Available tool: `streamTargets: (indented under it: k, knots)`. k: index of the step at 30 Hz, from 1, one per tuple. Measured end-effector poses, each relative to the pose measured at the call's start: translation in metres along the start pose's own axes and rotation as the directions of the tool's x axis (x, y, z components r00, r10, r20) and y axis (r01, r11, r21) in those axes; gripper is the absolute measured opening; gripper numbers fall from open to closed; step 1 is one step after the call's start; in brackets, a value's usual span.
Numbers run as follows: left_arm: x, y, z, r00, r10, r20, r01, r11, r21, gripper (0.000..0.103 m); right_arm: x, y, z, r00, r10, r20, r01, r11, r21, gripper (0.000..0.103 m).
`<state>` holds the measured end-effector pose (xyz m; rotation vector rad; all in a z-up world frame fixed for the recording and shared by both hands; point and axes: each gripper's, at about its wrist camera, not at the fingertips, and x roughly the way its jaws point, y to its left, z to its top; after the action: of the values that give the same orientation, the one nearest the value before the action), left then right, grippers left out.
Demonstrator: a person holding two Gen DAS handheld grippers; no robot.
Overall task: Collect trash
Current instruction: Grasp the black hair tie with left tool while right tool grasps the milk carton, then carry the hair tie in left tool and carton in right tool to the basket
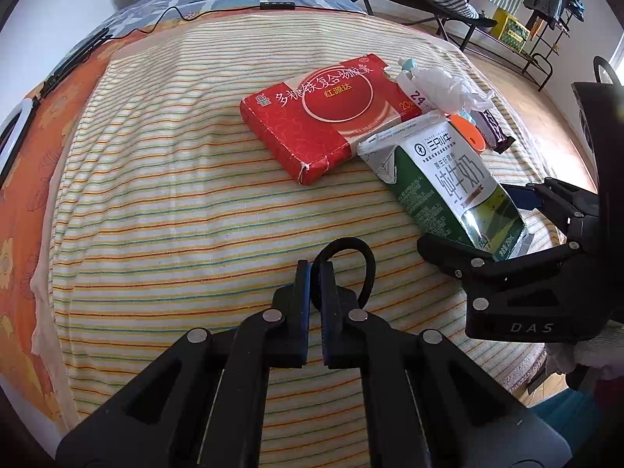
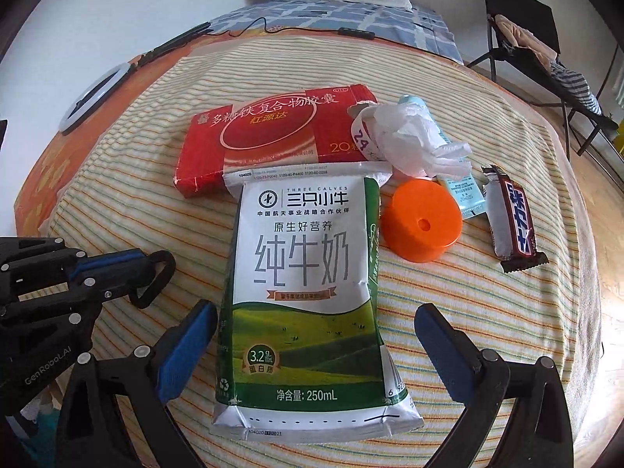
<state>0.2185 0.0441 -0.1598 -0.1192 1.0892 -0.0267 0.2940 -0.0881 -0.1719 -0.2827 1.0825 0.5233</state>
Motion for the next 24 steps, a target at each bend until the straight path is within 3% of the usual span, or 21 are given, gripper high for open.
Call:
streamTargets:
  k: [8,24]
  knots:
    - [-0.009,0.005,-0.004,1.000,0.011,0.010,-0.011,1.000,-0.011,0.002,0.001,0.001,-0.002,1.000,0.004,-0.003,-0.004,1.000,0.010,0.083]
    - [-0.046,-0.002,-0.029,0.999,0.015,0.048,-0.015,1.000,-0.011,0.002,-0.038,0.004,-0.035,0.998,0.040,0.041,-0.041,0.999,0.024,0.082]
